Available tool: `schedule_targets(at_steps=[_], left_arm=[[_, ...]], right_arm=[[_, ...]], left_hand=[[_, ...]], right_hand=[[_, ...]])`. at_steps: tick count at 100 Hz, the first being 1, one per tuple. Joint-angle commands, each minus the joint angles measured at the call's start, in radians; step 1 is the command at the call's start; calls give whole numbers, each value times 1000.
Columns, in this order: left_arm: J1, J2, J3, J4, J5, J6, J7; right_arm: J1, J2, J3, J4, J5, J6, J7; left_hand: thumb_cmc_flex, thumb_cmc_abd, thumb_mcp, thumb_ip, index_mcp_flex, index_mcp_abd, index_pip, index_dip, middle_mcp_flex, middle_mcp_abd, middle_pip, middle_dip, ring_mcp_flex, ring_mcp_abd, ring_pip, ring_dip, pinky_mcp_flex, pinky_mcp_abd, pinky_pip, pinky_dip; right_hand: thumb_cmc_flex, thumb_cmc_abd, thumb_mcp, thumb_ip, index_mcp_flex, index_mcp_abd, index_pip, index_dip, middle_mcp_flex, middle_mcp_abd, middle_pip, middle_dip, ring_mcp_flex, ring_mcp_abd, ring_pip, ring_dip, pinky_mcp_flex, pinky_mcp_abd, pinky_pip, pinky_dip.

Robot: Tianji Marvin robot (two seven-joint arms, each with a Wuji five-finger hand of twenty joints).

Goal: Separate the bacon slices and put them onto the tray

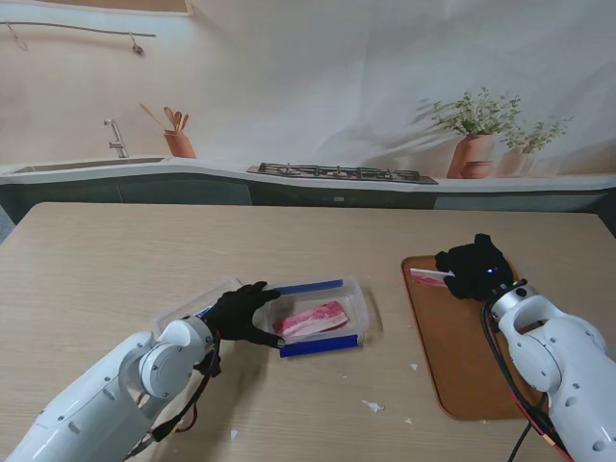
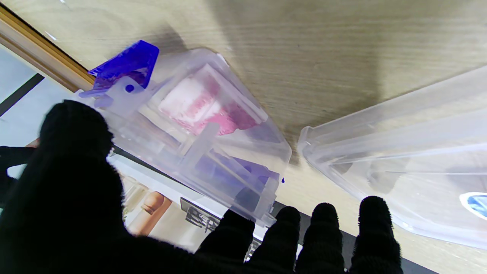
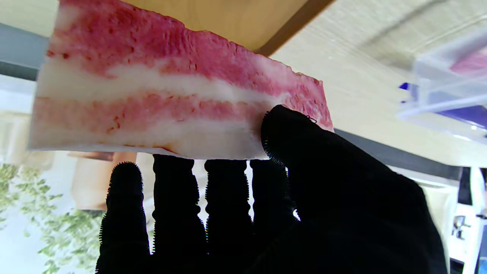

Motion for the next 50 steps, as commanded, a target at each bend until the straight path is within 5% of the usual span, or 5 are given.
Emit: schedule_targets(at_steps=[1,19,50], left_arm=[[11,-5,14,13,4,9,-24],[11,-5,13,11,10,12,-23],[9,-6,9,22,5,4,-19]], right_arm=[[15,-11,-25,45,30,12,22],[92,-11,-114,187,26,26,-148],[165,-2,-203,316,7,85,-248]], left_hand=[[90,8,111,20,-6,40,-6,-8,31,-107,44,-6,-31,-19,-11,-10,-10,0,-23,11],[89,10,110,20,-7,41,-6,-8,31,-107,44,-5,-31,-21,-12,-10,-10,1,-23,11],[89,12,107,21,-7,39,-6,-8,32,-107,44,-5,-31,-22,-12,-9,-9,1,-24,12]], right_hand=[[63,63,49,-3,14,-96,38,33,-9,-40,21,2,-15,-11,-4,1,6,23,-28,22],[55,63,64,-9,10,-123,46,33,-19,-45,30,-12,-19,-14,-8,-7,16,20,-26,35],[43,94,59,-9,-30,-167,72,29,-76,-60,63,-50,-63,-28,-9,-10,1,8,-35,54]])
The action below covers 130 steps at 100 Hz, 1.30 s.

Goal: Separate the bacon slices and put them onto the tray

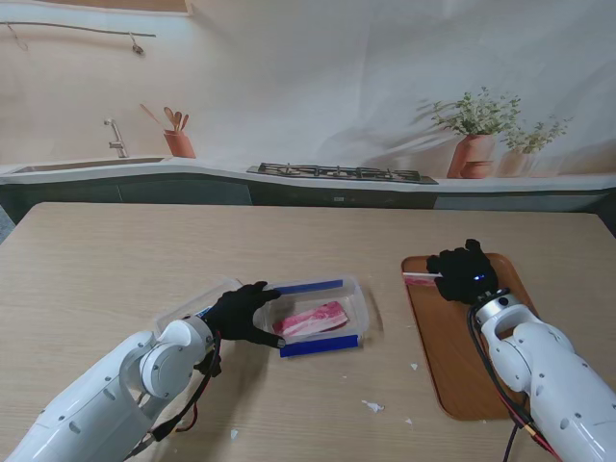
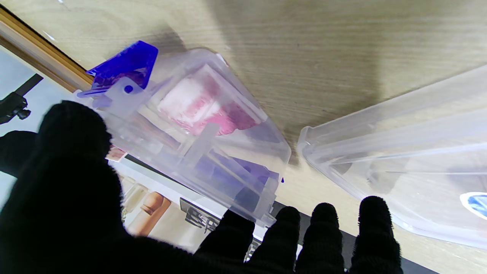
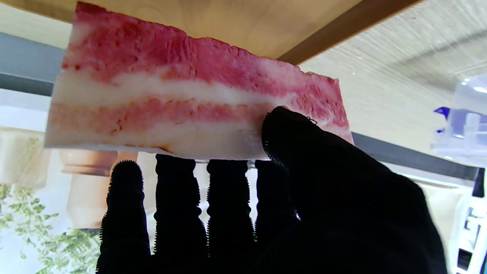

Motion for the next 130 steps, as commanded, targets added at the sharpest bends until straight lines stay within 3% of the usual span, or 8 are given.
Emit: schedule_targets(at_steps=[1,19,59,73,86,90,109,130], left_arm=[[10,-4,7,21,3,2,-19],[9,-5,5,23,-1,3,-20],[0,-4,17,30,0,7,-26],[-3,-4,20,33,-1,6,-27],[-3,-4,21,33,-3,8,-28],[-4,-4,22,33,-2,7,-27],[-7,-5,23,38,0,5,-23],[-6,-5,21,40,0,3,-20]], right_arm=[[7,-4,-2,17,-4,14,21],[65,-8,-53,109,32,59,-19],[133,-2,-96,211,46,80,-68],[173,-1,-141,261,60,100,-89],[217,-2,-196,316,85,120,-103],[229,-2,-215,332,91,126,-110],[272,-3,-277,391,116,132,-151],[254,5,-259,359,96,116,-97]], left_hand=[[95,12,107,21,-7,39,-6,-8,31,-108,44,-5,-31,-21,-12,-9,-9,1,-24,12],[95,14,106,21,-8,39,-6,-8,32,-109,44,-5,-31,-22,-12,-9,-9,1,-24,13],[95,14,105,21,-7,39,-5,-8,32,-108,44,-5,-31,-22,-13,-9,-9,1,-24,14],[95,13,105,21,-8,39,-5,-8,32,-107,45,-4,-31,-21,-13,-8,-9,1,-24,14],[94,14,104,21,-7,39,-5,-8,32,-108,44,-4,-31,-21,-13,-8,-9,2,-24,14],[95,13,105,21,-8,40,-5,-8,32,-108,45,-4,-31,-21,-13,-8,-9,2,-24,14],[96,13,105,22,-7,40,-5,-8,32,-107,45,-4,-31,-21,-13,-8,-9,3,-24,14],[95,15,104,22,-8,39,-5,-8,31,-108,44,-5,-30,-23,-13,-8,-9,3,-24,14]], right_hand=[[43,86,61,-9,-6,-110,69,29,-14,-47,45,-7,-21,-15,4,-8,-11,7,-33,19],[43,102,53,-6,-23,-123,78,32,-35,-43,42,-25,-35,-15,6,-5,-15,6,-33,22],[46,122,40,-2,-49,-122,91,26,-64,-44,53,-56,-54,-18,6,-3,-18,-5,-27,28],[51,138,17,3,-72,-119,102,17,-84,-47,69,-84,-64,-20,7,-1,-46,-16,36,38],[54,145,8,5,-82,-121,109,14,-100,-49,79,-93,-73,-21,10,2,-88,-26,140,6],[55,149,4,7,-85,-124,110,13,-107,-51,83,-99,-77,-22,9,2,-104,-28,198,-65],[61,173,-7,9,-112,-146,118,21,-146,-72,78,-111,-105,-39,-7,-3,-132,-43,260,-77],[-3,123,-28,-3,-144,-131,87,-13,-205,-62,16,-171,-144,-39,-71,-30,-156,-45,267,-102]])
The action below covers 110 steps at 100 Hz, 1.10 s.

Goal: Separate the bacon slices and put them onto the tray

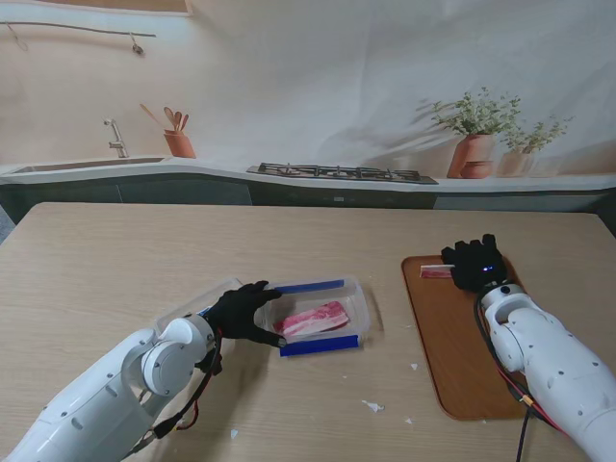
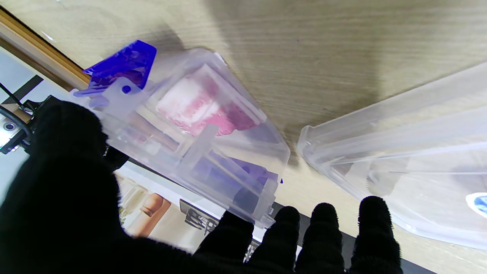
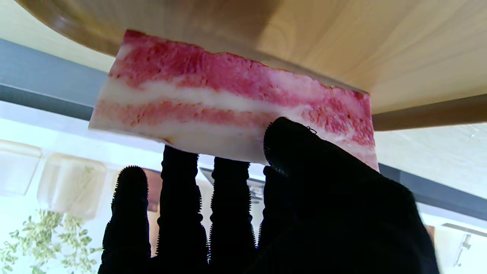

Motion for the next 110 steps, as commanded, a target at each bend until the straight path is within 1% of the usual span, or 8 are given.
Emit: schedule_targets(at_steps=[1,21,25,31,58,63,89,110], left_arm=[[11,-3,7,24,6,5,-19],[11,-3,4,26,9,3,-15],[11,-3,4,26,11,2,-14],[11,-4,3,27,11,2,-13],[9,-4,2,29,13,-1,-11],[10,-3,1,28,13,0,-12],[11,-3,0,27,16,-5,-9],[12,-3,-3,26,17,-6,-9]], right_arm=[[-17,0,10,-24,-13,-7,18],[-62,9,64,-87,-51,-12,100],[-73,10,77,-102,-58,-11,122],[-87,13,95,-124,-70,-12,154],[-162,20,194,-244,-119,-34,315],[-178,21,219,-269,-126,-54,343],[-260,27,330,-399,-193,-120,442],[-297,18,380,-480,-210,-188,349]], left_hand=[[104,15,107,21,-9,45,-17,-9,31,-107,43,-5,-30,-23,-12,-8,-9,2,-24,14],[104,15,107,22,-9,45,-17,-9,31,-106,43,-5,-31,-21,-13,-8,-8,1,-23,14],[105,14,107,22,-9,46,-17,-9,31,-107,43,-4,-31,-21,-13,-8,-9,2,-23,14],[106,13,108,22,-9,47,-17,-9,31,-106,43,-4,-31,-21,-13,-8,-9,3,-23,14],[105,10,109,21,-9,45,-18,-9,31,-106,42,-5,-30,-21,-13,-8,-8,2,-23,13],[105,11,109,21,-9,46,-18,-9,31,-106,42,-5,-31,-20,-13,-8,-9,2,-23,13],[104,11,110,20,-10,45,-18,-9,31,-106,43,-4,-31,-24,-14,-9,-8,2,-22,13],[104,10,110,20,-10,45,-18,-9,30,-104,42,-5,-32,-24,-15,-9,-8,3,-21,13]], right_hand=[[-2,22,26,-4,-25,-38,24,-18,-35,-26,-18,-18,-23,-7,-22,-17,-29,-7,24,-21],[-62,-30,37,-21,-57,18,-14,-82,-94,-20,-59,-74,-58,2,-71,-38,-43,-1,4,-45],[-126,-31,80,-6,-60,68,-133,-77,-133,-19,-84,-94,-77,4,-96,-50,-48,0,-19,-49],[-214,-32,126,85,-67,122,-317,-32,-187,-8,-137,-162,-110,8,-142,-72,-56,2,-56,-45],[-342,-55,53,86,-268,210,-594,-114,-455,25,-361,-420,-316,-5,-429,-217,-106,-2,-311,-25],[-355,-53,38,87,-285,226,-644,-105,-455,31,-428,-454,-340,-9,-463,-237,-99,-5,-416,74],[-374,-9,-28,92,-330,250,-718,-134,-453,48,-555,-500,-385,-11,-523,-266,-135,-18,-460,112],[-321,40,-70,106,-272,240,-686,-111,-451,56,-462,-453,-356,0,-490,-249,-113,-16,-462,139]])
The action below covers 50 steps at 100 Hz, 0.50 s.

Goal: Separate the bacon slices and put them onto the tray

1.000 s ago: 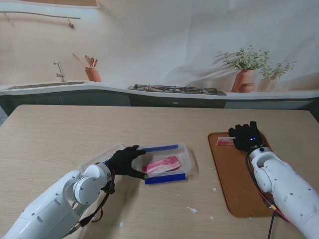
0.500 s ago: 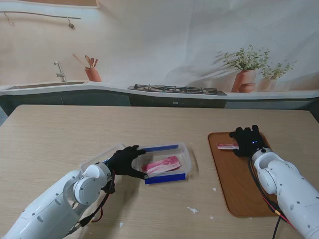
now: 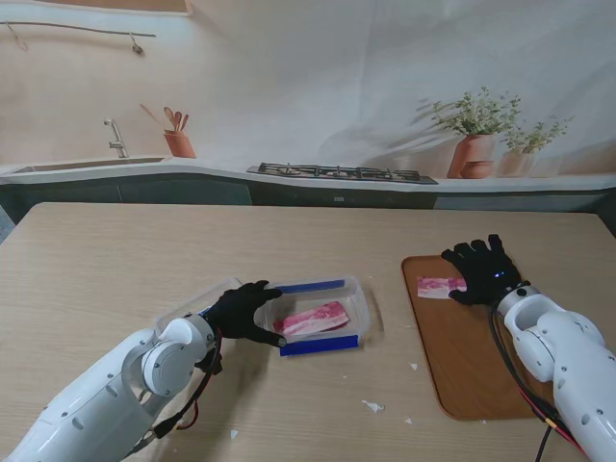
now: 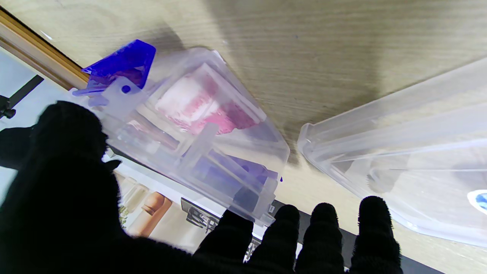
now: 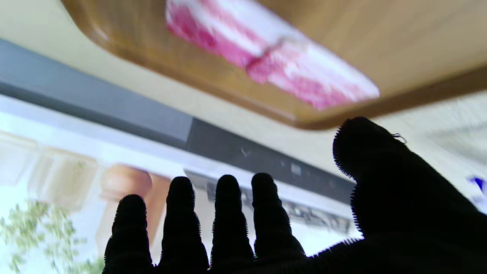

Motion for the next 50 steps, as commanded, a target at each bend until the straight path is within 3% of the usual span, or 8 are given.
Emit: schedule_targets(at_steps=[1,9,25,38,50], left_arm=[[11,0,1,20,8,6,-19],[12,0,0,18,9,6,-18],[12,0,-1,19,8,3,-19],[14,1,-3,17,8,1,-19],[15,1,-4,15,10,0,-20]], right_arm=[[-8,-9,5,-51,4,-37,-7],[-13,-16,10,-104,12,-85,-21],[-5,-32,-11,-208,69,-180,6],[10,-50,-65,-270,176,-220,68],[27,-66,-136,-307,293,-203,136]], left_hand=[[103,10,111,20,-10,46,-19,-10,22,-105,34,-5,-31,-24,-15,-9,-8,3,-21,12],[103,10,111,20,-11,47,-19,-10,21,-104,33,-4,-32,-24,-15,-9,-9,3,-21,12],[103,10,110,20,-13,45,-20,-10,20,-106,32,-5,-32,-25,-17,-9,-9,3,-22,11],[104,9,110,20,-13,46,-19,-10,20,-105,31,-3,-32,-26,-18,-9,-9,2,-22,11],[105,6,110,20,-14,46,-20,-10,19,-105,30,-2,-33,-25,-18,-9,-9,2,-23,10]], right_hand=[[32,35,-22,54,25,16,19,13,-34,27,76,34,-2,10,19,10,0,-3,-34,25],[76,45,-23,64,75,9,58,28,10,28,175,70,43,17,65,31,47,2,-22,37],[100,70,-19,67,155,16,96,38,100,30,215,84,114,33,121,56,140,-2,17,53],[105,82,-30,66,220,21,145,55,172,32,249,103,179,44,180,88,181,11,51,76],[141,81,-15,71,253,31,162,60,203,43,265,114,215,50,214,104,208,14,72,87]])
